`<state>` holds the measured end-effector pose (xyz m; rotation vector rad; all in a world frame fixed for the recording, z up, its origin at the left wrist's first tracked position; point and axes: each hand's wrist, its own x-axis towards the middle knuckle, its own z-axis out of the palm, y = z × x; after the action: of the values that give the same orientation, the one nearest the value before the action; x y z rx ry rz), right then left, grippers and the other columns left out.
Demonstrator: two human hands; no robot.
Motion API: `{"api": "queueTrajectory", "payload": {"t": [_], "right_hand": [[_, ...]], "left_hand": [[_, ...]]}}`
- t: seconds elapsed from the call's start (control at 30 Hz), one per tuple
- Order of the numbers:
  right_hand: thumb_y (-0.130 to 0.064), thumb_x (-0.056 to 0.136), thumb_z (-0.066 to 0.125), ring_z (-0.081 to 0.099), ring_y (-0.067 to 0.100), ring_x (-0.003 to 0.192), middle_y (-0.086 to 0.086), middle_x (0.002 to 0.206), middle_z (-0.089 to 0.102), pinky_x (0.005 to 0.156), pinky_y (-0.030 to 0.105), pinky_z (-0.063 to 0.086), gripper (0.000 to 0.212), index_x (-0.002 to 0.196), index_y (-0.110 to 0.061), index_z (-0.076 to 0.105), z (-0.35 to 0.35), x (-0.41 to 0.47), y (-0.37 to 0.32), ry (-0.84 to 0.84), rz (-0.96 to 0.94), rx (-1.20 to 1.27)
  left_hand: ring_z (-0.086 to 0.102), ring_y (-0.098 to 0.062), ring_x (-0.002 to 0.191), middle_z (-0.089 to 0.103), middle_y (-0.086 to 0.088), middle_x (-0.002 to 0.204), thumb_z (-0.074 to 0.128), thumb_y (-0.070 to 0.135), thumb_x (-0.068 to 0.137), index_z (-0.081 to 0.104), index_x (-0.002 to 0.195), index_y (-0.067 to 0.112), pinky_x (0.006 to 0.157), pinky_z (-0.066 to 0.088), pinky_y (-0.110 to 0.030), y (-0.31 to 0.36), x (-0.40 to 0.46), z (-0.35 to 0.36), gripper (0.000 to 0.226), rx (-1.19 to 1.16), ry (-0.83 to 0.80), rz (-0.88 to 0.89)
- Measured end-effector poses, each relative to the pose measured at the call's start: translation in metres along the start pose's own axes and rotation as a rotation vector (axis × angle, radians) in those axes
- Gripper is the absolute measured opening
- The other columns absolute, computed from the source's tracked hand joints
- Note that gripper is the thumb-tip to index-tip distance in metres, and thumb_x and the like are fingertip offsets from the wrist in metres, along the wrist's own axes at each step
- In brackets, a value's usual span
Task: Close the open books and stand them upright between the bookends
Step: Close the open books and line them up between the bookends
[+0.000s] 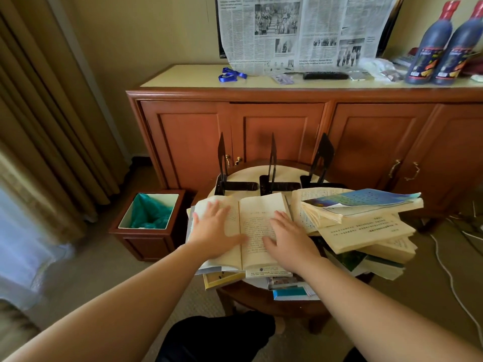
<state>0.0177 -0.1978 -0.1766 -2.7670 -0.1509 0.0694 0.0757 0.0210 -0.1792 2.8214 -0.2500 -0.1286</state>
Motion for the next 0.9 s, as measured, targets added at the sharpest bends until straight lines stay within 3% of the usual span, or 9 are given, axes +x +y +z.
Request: {"api": "queueTrajectory", "payload": {"t": [0.07, 0.13, 0.2, 0.3, 0.47, 0.6, 0.7, 0.8, 0.9], "right_hand": [[-0.048, 0.103, 0.052, 0.017, 0.021, 0.156, 0.001, 0.17, 0.018, 0.12, 0.039, 0.032, 0.069, 0.159, -0.017, 0.027, 0.001, -0.003, -0.003, 0.094, 0.06, 0.041], [-0.055, 0.097, 0.058, 0.025, 0.026, 0.151, 0.004, 0.165, 0.024, 0.112, 0.041, 0.043, 0.078, 0.157, -0.02, 0.024, 0.004, -0.003, -0.007, 0.168, 0.131, 0.03], [-0.06, 0.091, 0.064, 0.031, 0.029, 0.146, 0.007, 0.16, 0.028, 0.108, 0.041, 0.046, 0.088, 0.156, -0.021, 0.021, 0.007, -0.002, -0.011, 0.213, 0.198, 0.034], [-0.063, 0.086, 0.069, 0.037, 0.031, 0.143, 0.008, 0.157, 0.034, 0.108, 0.042, 0.047, 0.098, 0.158, -0.021, 0.017, 0.006, 0.002, -0.015, 0.241, 0.255, 0.048], [-0.062, 0.082, 0.073, 0.042, 0.031, 0.135, 0.007, 0.149, 0.045, 0.101, 0.044, 0.049, 0.1, 0.156, -0.022, 0.019, -0.001, 0.012, -0.021, 0.161, 0.329, 0.042], [-0.056, 0.085, 0.073, 0.039, 0.035, 0.142, 0.011, 0.15, 0.047, 0.105, 0.049, 0.05, 0.101, 0.16, -0.019, 0.015, -0.007, 0.022, -0.02, 0.104, 0.398, 0.089], [-0.054, 0.085, 0.073, 0.043, 0.034, 0.139, 0.01, 0.145, 0.052, 0.101, 0.049, 0.053, 0.097, 0.158, -0.019, 0.02, -0.013, 0.027, -0.016, 0.108, 0.444, 0.162], [-0.055, 0.078, 0.076, 0.053, 0.03, 0.125, 0.006, 0.135, 0.057, 0.089, 0.046, 0.059, 0.09, 0.148, -0.019, 0.032, -0.018, 0.028, -0.016, 0.156, 0.45, 0.25], [-0.055, 0.072, 0.08, 0.061, 0.027, 0.114, 0.005, 0.13, 0.058, 0.082, 0.043, 0.062, 0.093, 0.143, -0.018, 0.034, -0.022, 0.026, -0.018, 0.191, 0.461, 0.345]], "left_hand": [[0.028, -0.029, 0.152, 0.025, -0.004, 0.167, 0.063, 0.08, 0.081, 0.023, 0.16, 0.03, 0.126, 0.02, -0.057, -0.016, -0.006, -0.001, 0.102, -0.111, 0.099, -0.201], [0.048, -0.028, 0.137, 0.04, -0.008, 0.156, 0.067, 0.078, 0.08, 0.025, 0.159, 0.022, 0.111, 0.045, -0.049, -0.029, -0.009, -0.005, 0.106, -0.261, 0.041, -0.4], [0.062, -0.025, 0.116, 0.058, -0.007, 0.133, 0.072, 0.078, 0.077, 0.039, 0.15, 0.014, 0.093, 0.059, -0.039, -0.035, -0.013, -0.01, 0.103, -0.392, -0.06, -0.546], [0.067, -0.021, 0.097, 0.064, 0.0, 0.102, 0.084, 0.067, 0.073, 0.054, 0.122, 0.013, 0.08, 0.06, -0.035, -0.042, -0.016, -0.016, 0.079, -0.546, -0.063, -0.621], [0.071, -0.022, 0.095, 0.067, -0.003, 0.11, 0.092, 0.041, 0.076, 0.05, 0.122, 0.021, 0.079, 0.064, -0.041, -0.043, -0.018, -0.034, 0.066, -0.742, 0.02, -0.515], [0.069, -0.018, 0.1, 0.066, -0.002, 0.12, 0.084, 0.028, 0.088, 0.048, 0.132, 0.021, 0.068, 0.058, -0.029, -0.031, -0.017, -0.053, 0.057, -0.771, -0.033, -0.318], [0.071, -0.019, 0.099, 0.067, 0.0, 0.116, 0.08, 0.021, 0.091, 0.048, 0.128, 0.024, 0.067, 0.06, -0.03, -0.022, -0.025, -0.059, 0.049, -0.871, -0.05, -0.21], [0.076, -0.025, 0.102, 0.073, -0.006, 0.119, 0.079, 0.015, 0.091, 0.056, 0.13, 0.023, 0.081, 0.065, -0.043, -0.026, -0.035, -0.058, 0.046, -1.056, -0.116, -0.138], [0.075, -0.033, 0.107, 0.074, -0.011, 0.12, 0.078, 0.012, 0.09, 0.058, 0.13, 0.022, 0.092, 0.061, -0.057, -0.035, -0.041, -0.059, 0.046, -1.229, -0.166, -0.128]]}}
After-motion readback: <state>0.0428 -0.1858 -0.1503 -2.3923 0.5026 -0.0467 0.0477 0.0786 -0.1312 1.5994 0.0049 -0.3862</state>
